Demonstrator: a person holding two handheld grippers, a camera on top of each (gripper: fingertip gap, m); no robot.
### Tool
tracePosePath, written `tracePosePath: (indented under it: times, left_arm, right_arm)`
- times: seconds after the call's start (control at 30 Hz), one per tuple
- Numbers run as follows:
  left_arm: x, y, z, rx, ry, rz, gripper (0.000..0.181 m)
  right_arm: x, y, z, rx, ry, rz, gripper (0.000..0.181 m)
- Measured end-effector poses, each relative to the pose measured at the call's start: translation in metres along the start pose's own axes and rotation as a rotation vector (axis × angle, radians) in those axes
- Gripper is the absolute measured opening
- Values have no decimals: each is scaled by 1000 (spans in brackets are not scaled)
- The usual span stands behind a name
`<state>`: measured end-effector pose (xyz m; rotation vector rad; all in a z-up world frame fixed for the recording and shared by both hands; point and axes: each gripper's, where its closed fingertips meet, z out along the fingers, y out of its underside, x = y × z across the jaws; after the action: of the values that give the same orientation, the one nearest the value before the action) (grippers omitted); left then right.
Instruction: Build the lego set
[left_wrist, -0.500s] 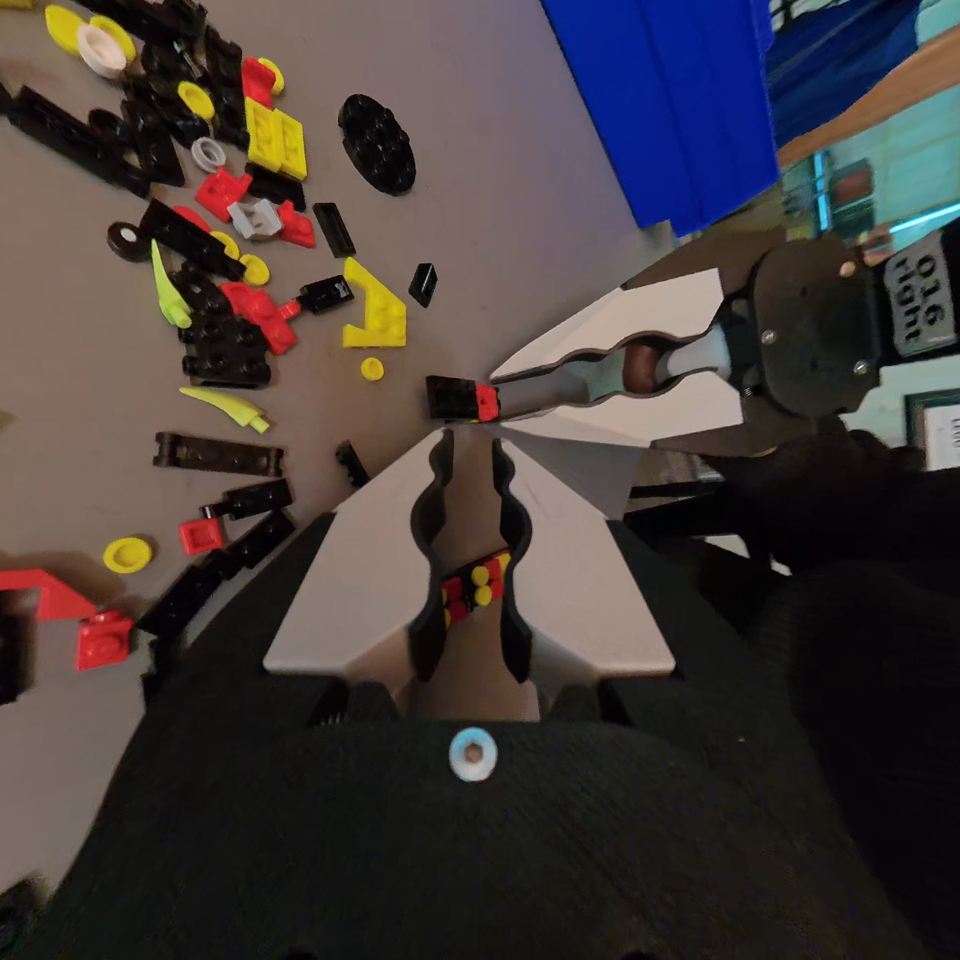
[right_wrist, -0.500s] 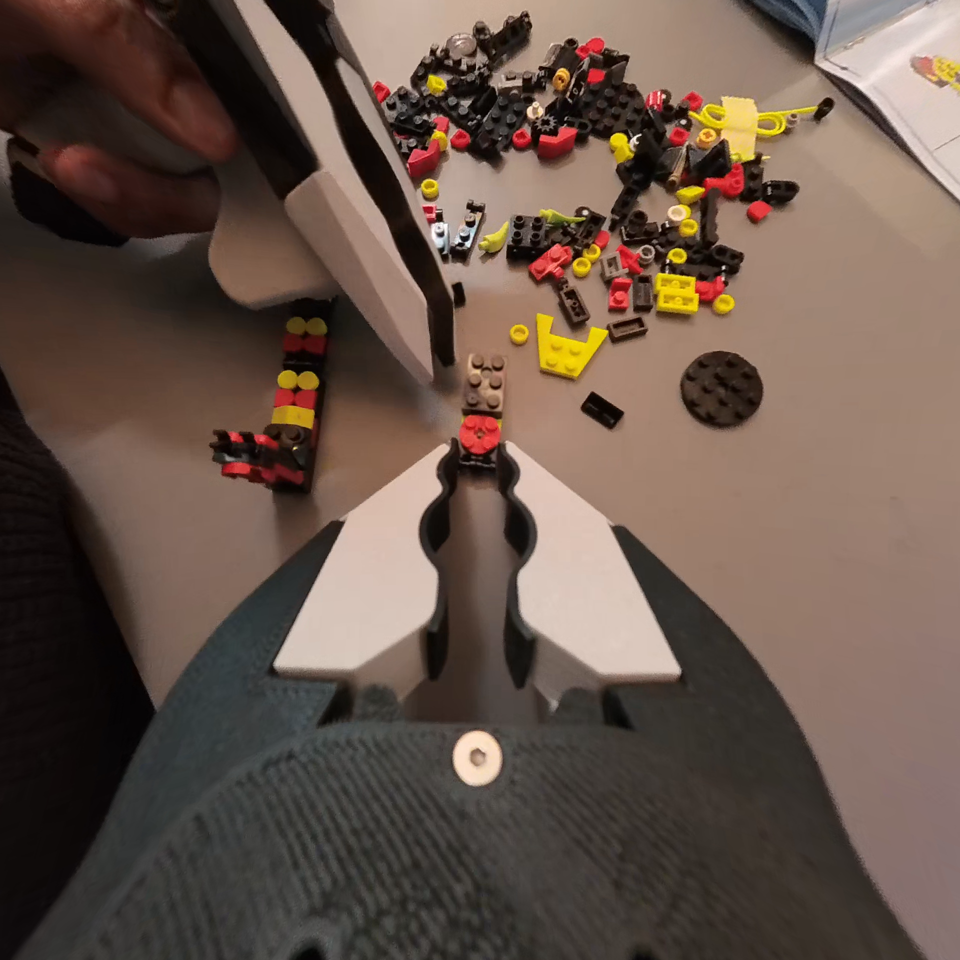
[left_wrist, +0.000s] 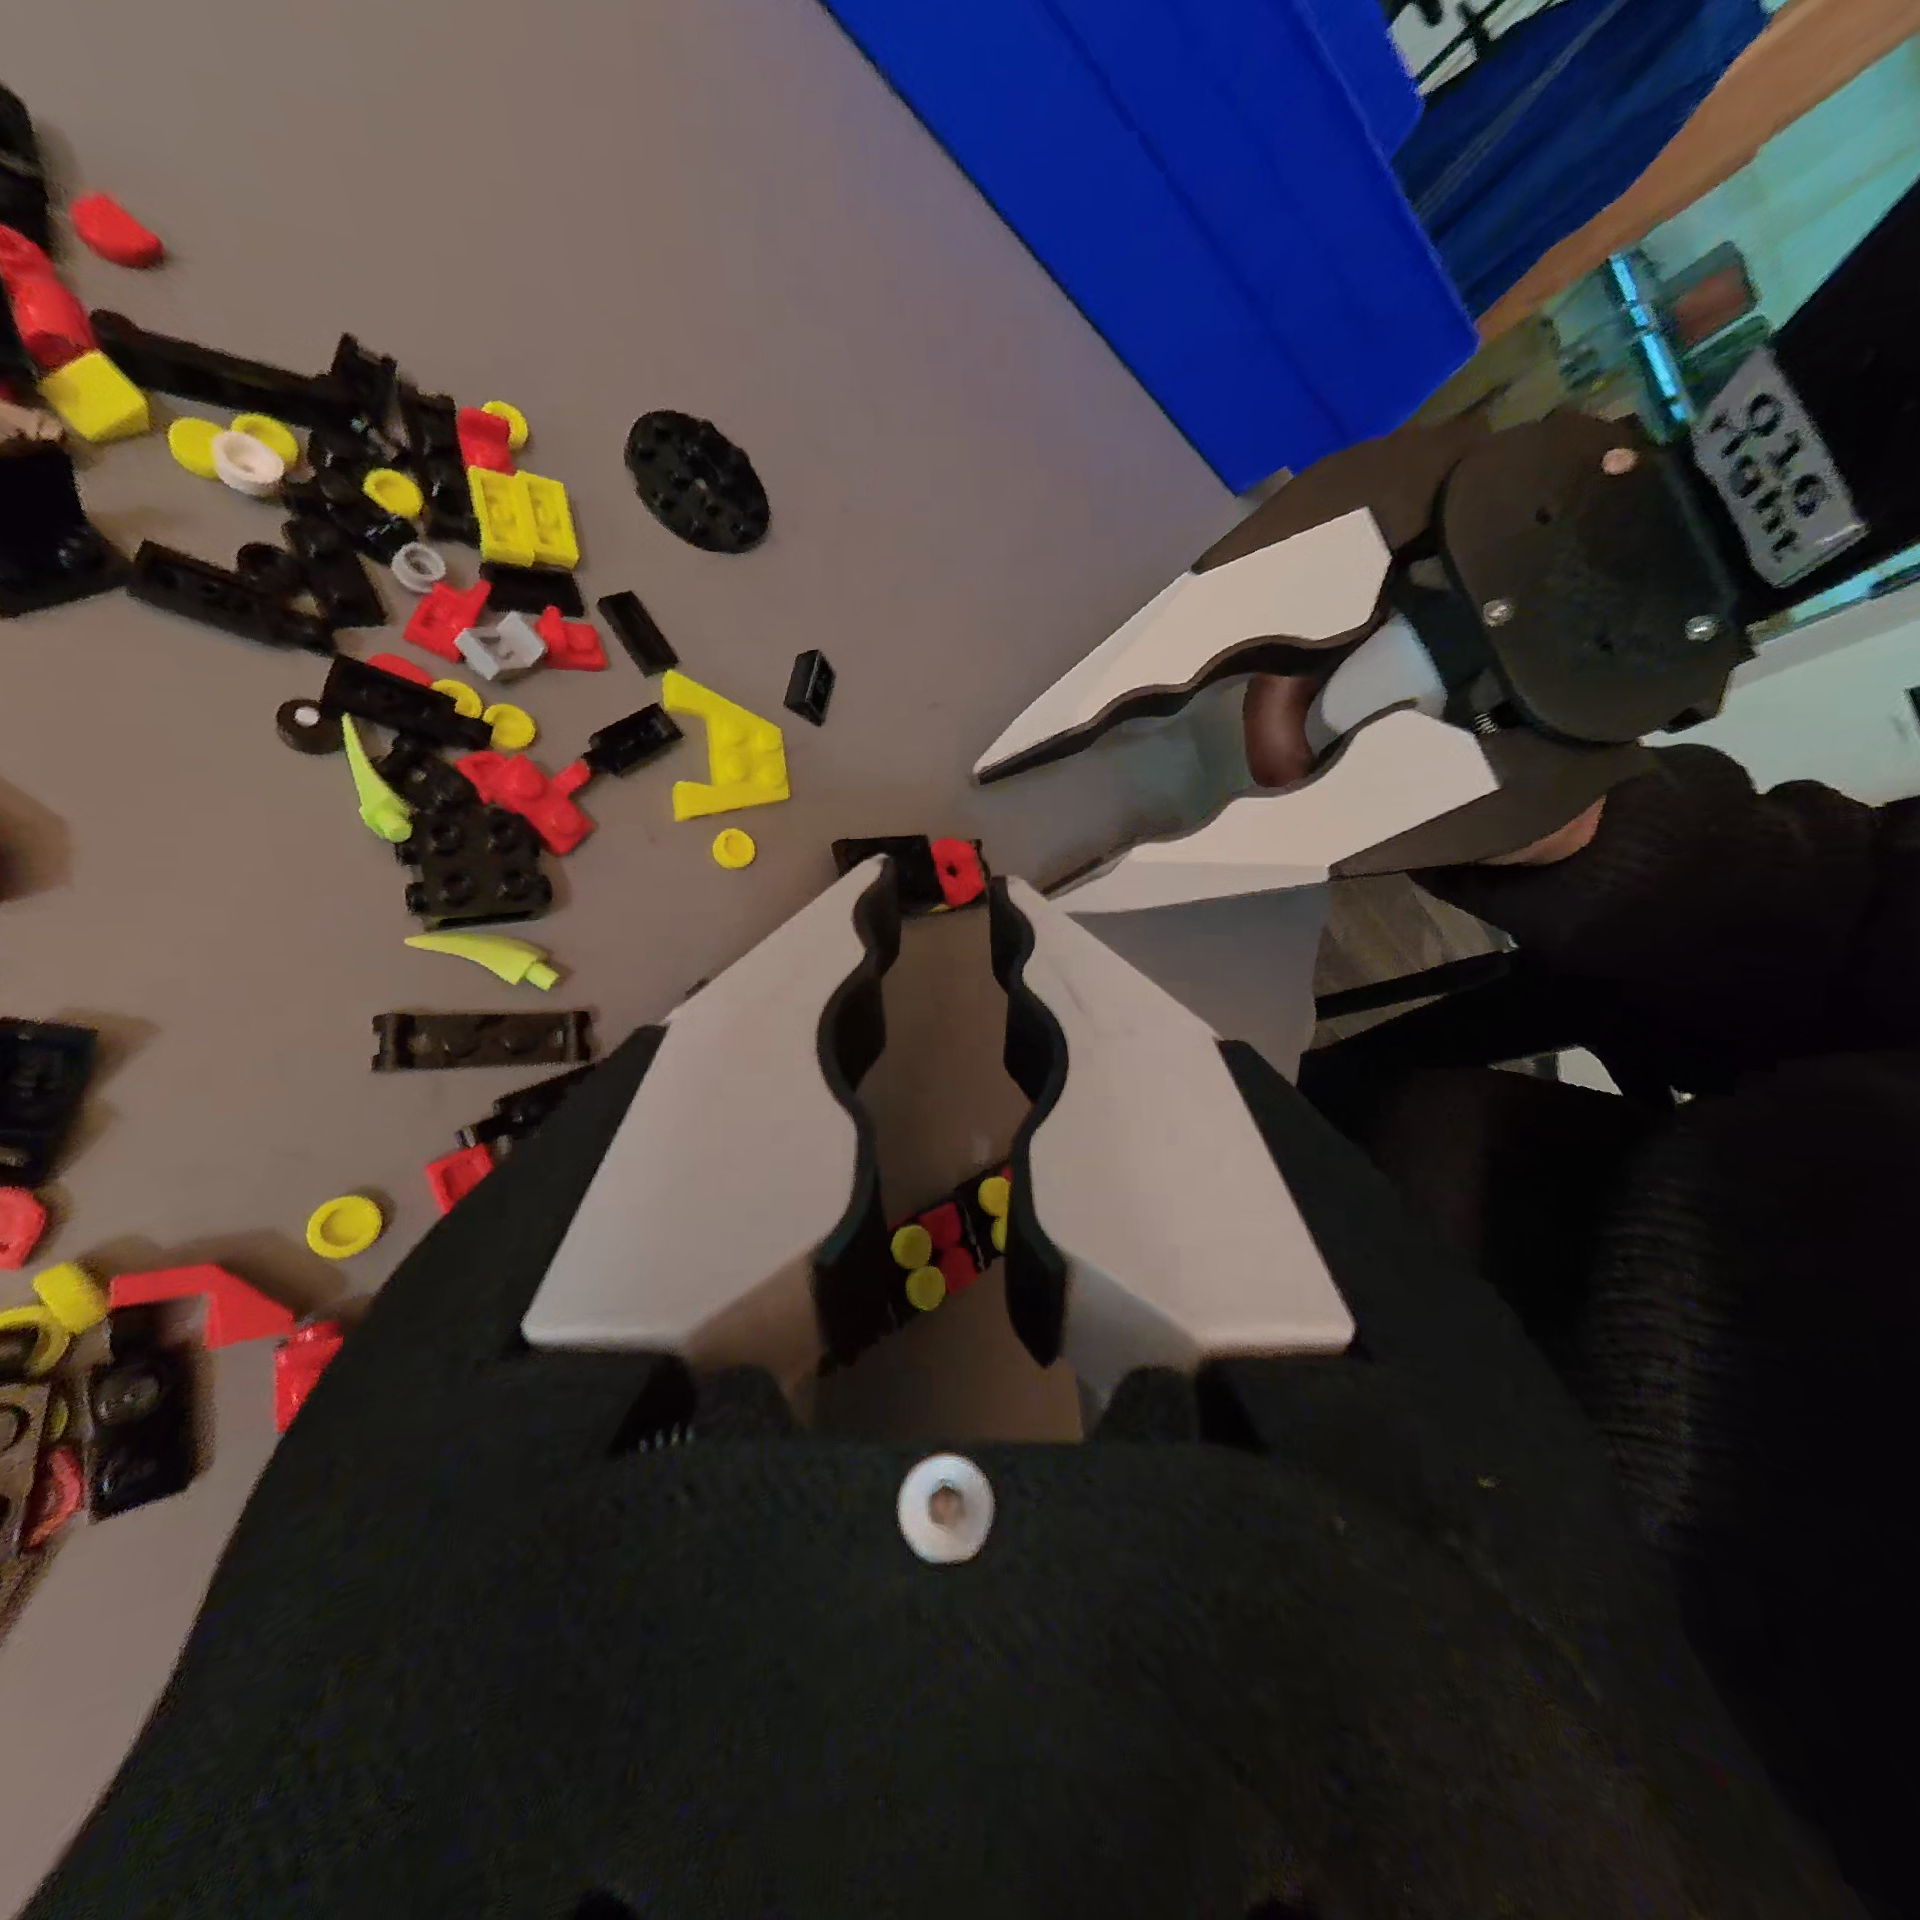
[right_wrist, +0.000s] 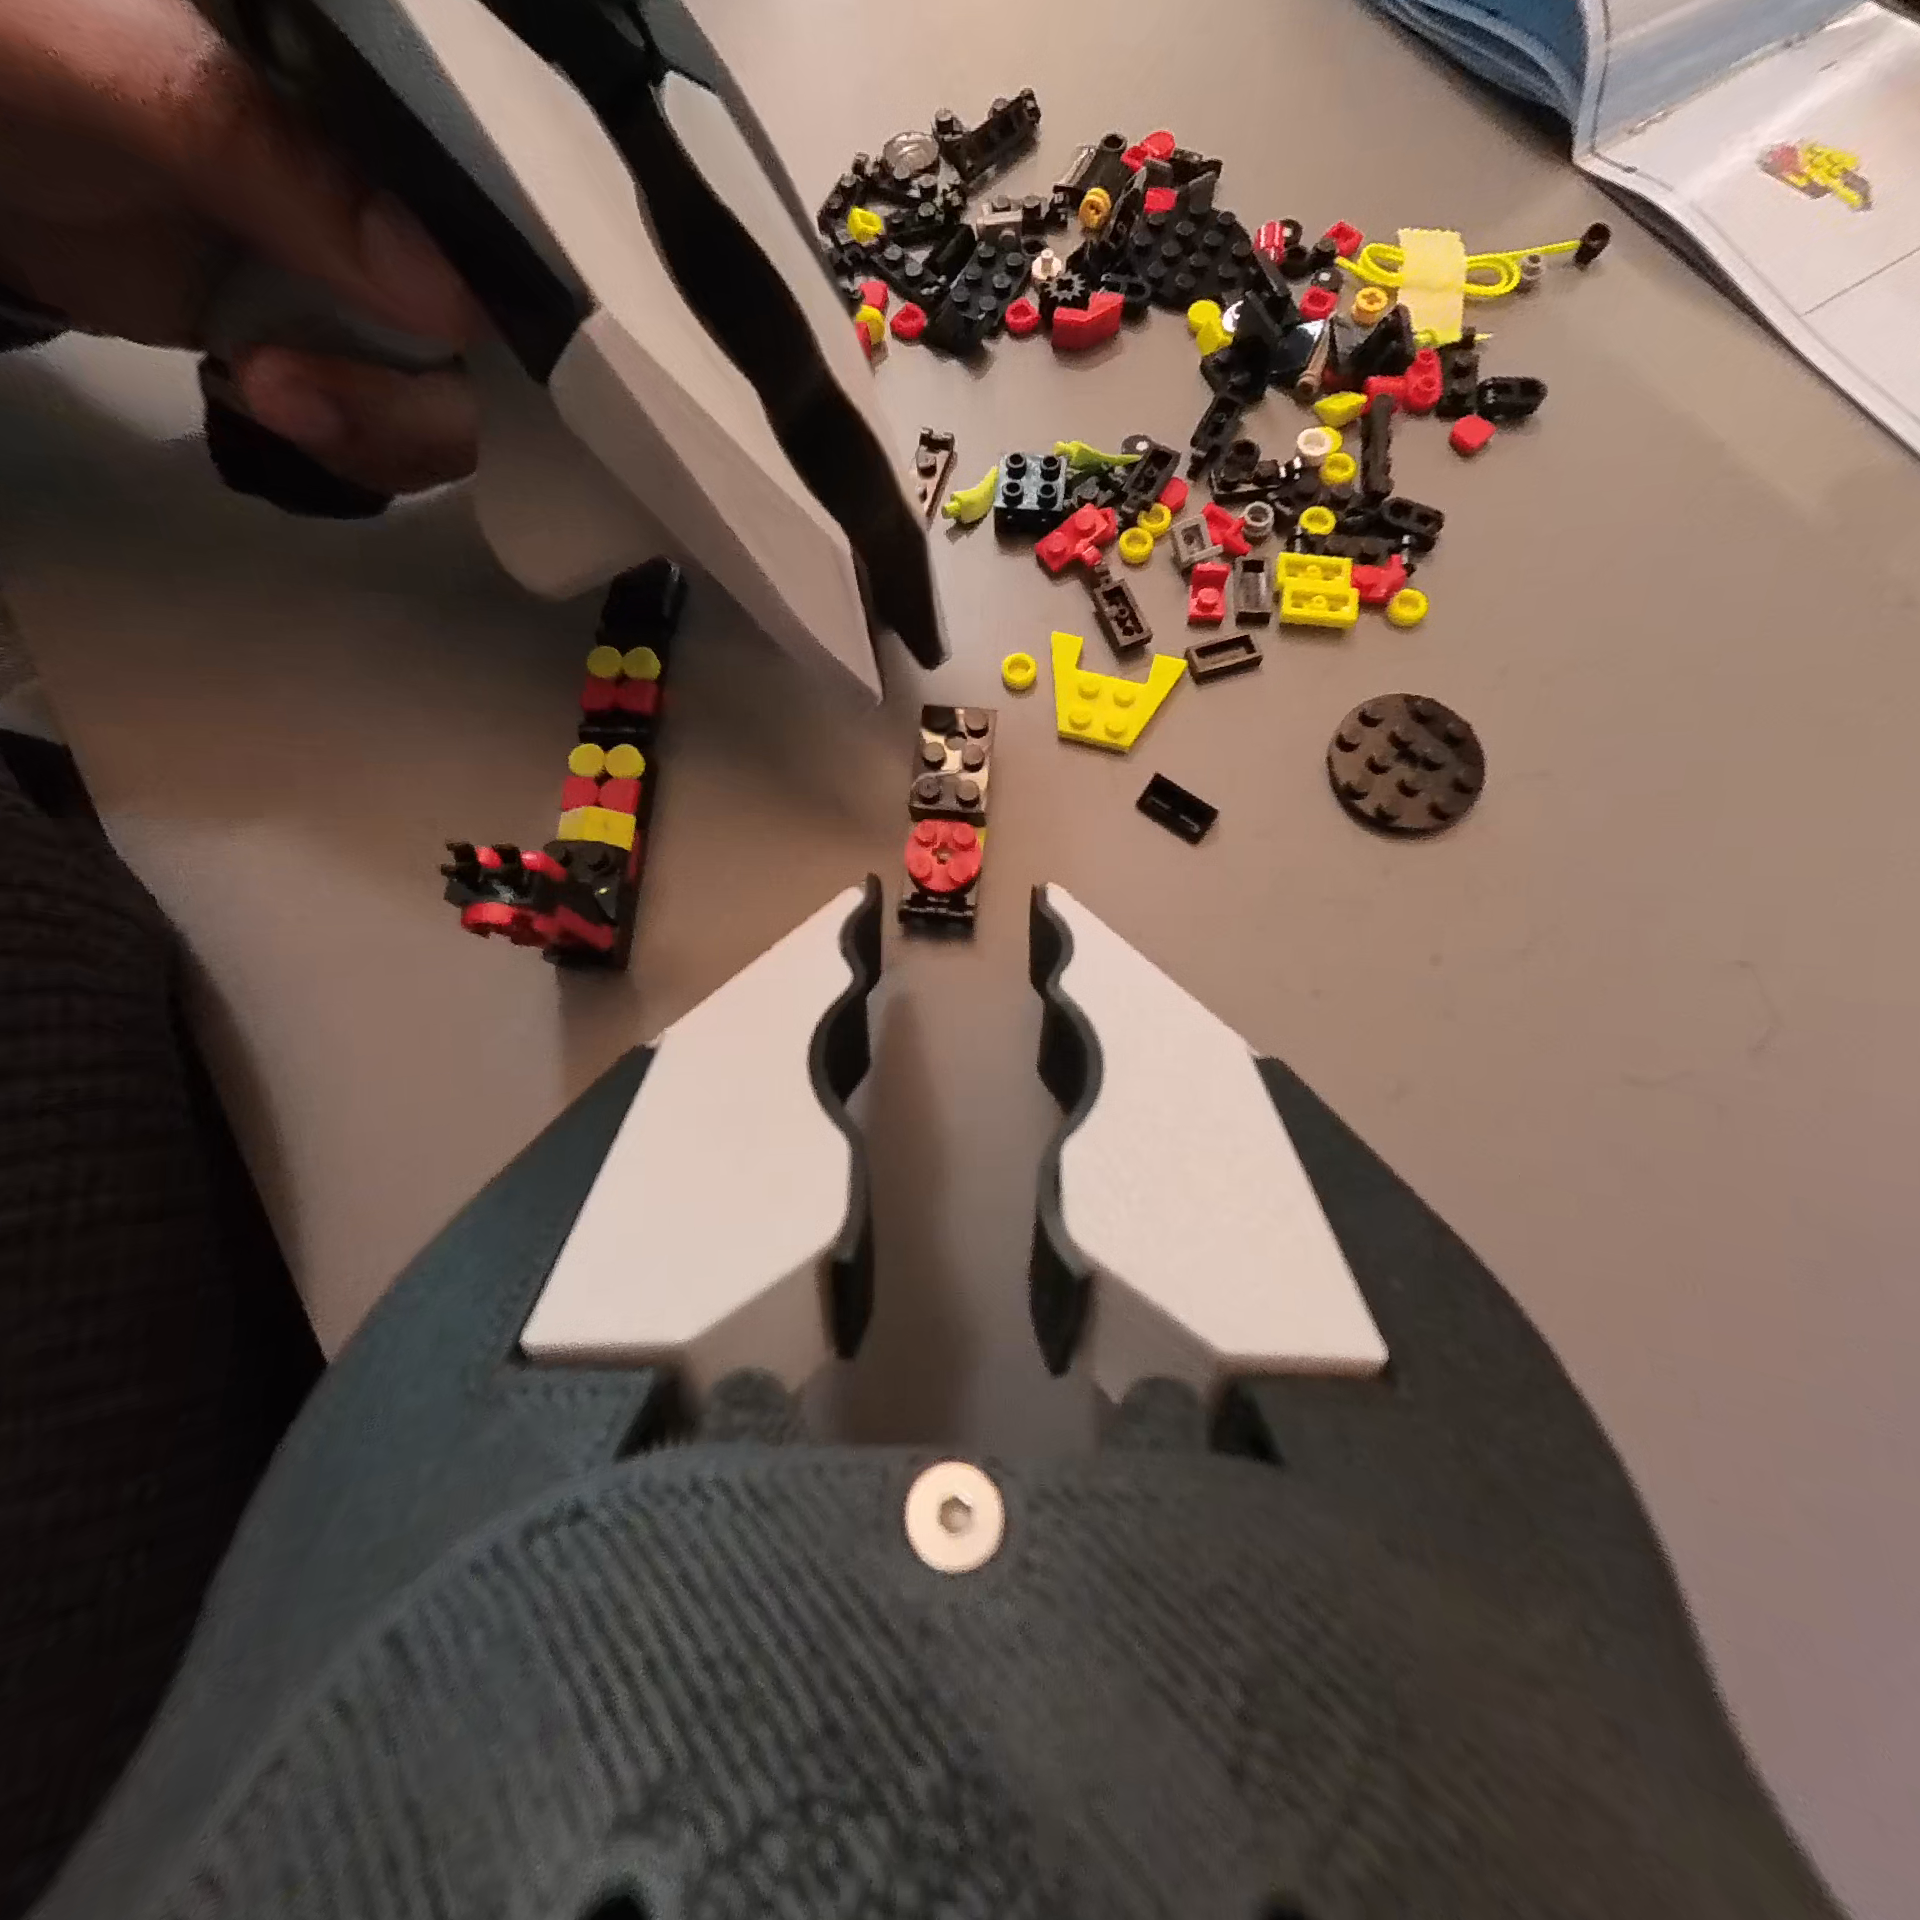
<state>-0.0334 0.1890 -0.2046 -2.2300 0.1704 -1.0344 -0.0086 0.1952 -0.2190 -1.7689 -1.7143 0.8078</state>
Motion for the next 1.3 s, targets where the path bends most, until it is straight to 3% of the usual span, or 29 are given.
tracePosePath:
  times: [0.03,0.57,0.87,1.3]
  left_arm:
    - [2,-1,0,10,18,7,15]
    - [5,0,-1,8,28,84,15]
    - [4,0,0,4,23,87,15]
    - [2,0,-1,9,19,85,15]
  right_arm:
    - [-1,0,1,0,-1,-2,28]
    - [-6,2,15,-33,30,-45,29]
    - [-3,5,12,-41,33,-41,15]
    - [-2,10,7,-60,3,-38,15]
